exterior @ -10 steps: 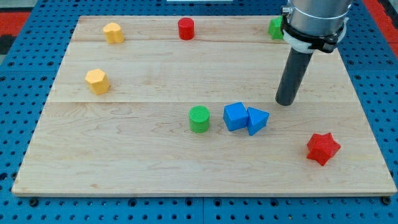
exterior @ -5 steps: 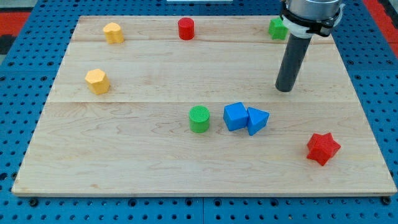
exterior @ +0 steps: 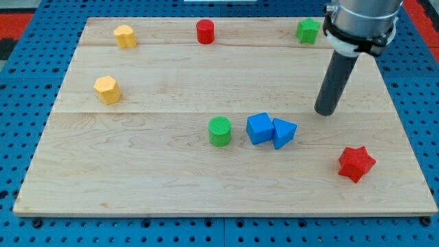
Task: Move the blue triangle to the center of the board
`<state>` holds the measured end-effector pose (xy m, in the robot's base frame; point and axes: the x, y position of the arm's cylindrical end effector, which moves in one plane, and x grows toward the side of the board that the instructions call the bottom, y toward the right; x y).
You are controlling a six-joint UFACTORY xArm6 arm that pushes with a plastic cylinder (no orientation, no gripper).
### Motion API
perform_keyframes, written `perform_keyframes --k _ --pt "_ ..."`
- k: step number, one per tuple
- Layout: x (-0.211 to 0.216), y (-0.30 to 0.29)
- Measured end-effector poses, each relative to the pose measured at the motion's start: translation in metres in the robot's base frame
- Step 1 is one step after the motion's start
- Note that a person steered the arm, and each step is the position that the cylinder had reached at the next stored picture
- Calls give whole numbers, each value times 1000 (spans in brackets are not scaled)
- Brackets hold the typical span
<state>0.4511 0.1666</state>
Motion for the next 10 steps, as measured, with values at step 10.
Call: perform_keyframes --k 10 --pt "20 -153"
